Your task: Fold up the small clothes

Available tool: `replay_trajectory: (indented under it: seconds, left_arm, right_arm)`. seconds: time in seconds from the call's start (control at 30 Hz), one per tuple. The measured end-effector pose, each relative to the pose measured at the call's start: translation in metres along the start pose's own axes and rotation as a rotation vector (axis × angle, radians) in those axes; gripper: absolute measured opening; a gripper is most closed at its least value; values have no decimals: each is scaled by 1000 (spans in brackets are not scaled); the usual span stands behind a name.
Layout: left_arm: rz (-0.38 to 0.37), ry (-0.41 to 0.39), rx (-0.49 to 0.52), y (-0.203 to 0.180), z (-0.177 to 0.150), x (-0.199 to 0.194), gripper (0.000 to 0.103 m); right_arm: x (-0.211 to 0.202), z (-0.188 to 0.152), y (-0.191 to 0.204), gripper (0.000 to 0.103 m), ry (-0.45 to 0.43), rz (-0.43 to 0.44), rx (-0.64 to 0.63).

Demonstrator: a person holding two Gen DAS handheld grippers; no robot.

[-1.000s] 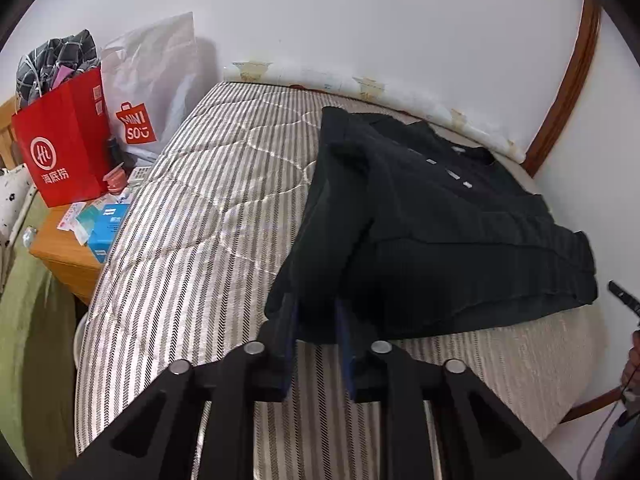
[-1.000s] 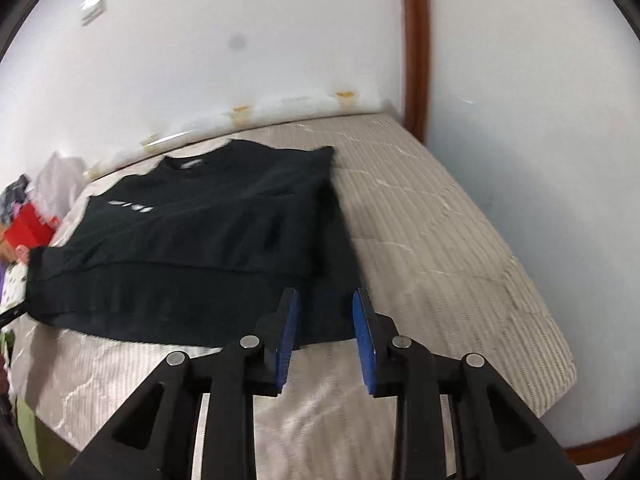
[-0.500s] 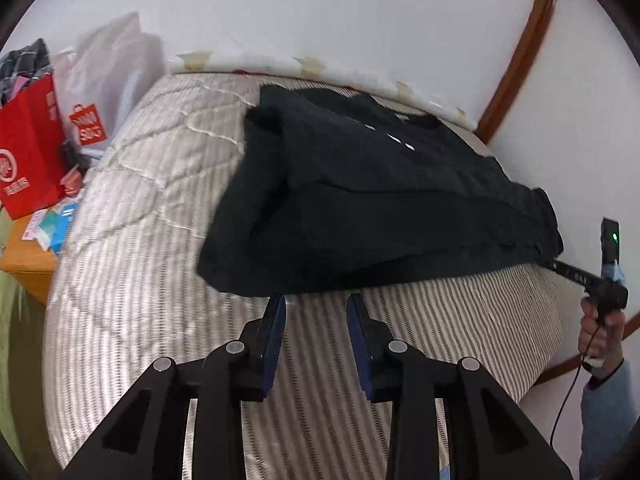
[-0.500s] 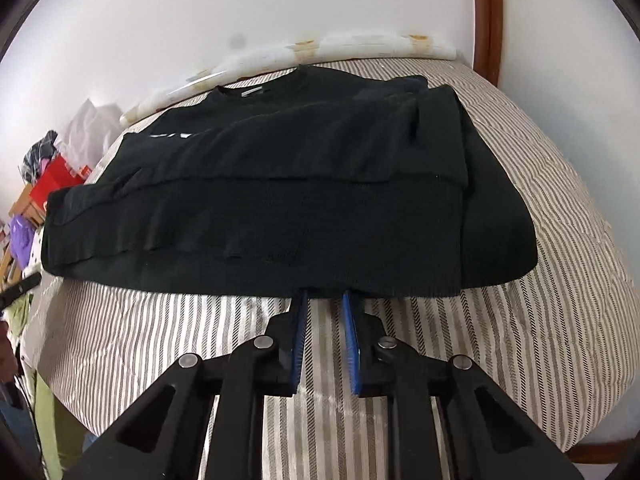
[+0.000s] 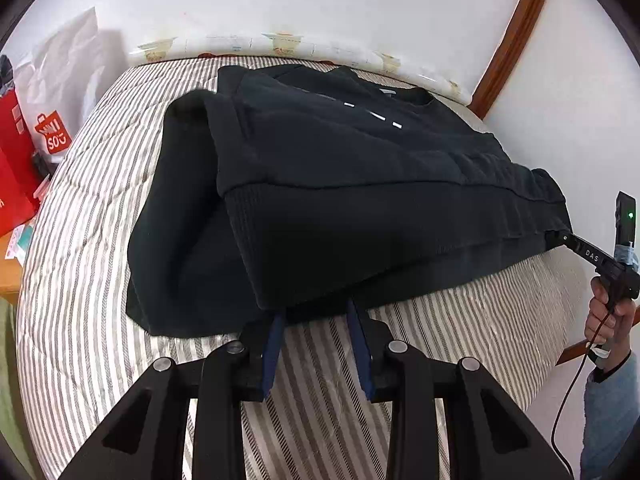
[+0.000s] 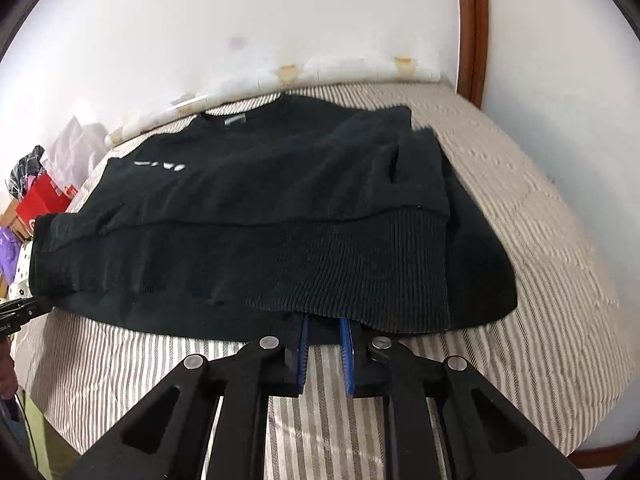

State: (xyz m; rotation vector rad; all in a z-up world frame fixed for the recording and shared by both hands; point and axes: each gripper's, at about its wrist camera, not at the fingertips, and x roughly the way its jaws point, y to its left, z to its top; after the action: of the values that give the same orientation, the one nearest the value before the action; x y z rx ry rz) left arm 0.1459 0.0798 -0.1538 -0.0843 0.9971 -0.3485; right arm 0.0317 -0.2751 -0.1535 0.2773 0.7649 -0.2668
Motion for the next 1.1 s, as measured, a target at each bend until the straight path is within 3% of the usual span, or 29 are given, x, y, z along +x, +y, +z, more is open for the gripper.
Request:
replay_trajectory:
  seconds: [0.4, 0.73, 0.87, 1.03, 1.1]
  left_arm:
    - [-13, -69, -41, 10, 41, -13, 29]
    - [-51, -127, -90, 21, 92, 5, 29]
    - [-61, -143, -87, 20, 116, 17, 30]
    - [-85, -184, -82, 15, 143, 24, 30]
    - [-98, -226, -67, 13, 149, 17, 37]
  right_arm:
    - [27, 51, -9, 14, -28, 52, 120]
    - [63, 105, -8, 14, -36, 93, 157]
    - [83, 126, -10, 14, -26, 82, 171]
    - [103, 148, -16, 15, -5, 6, 160]
    - [106, 154, -19, 21, 0, 11, 143]
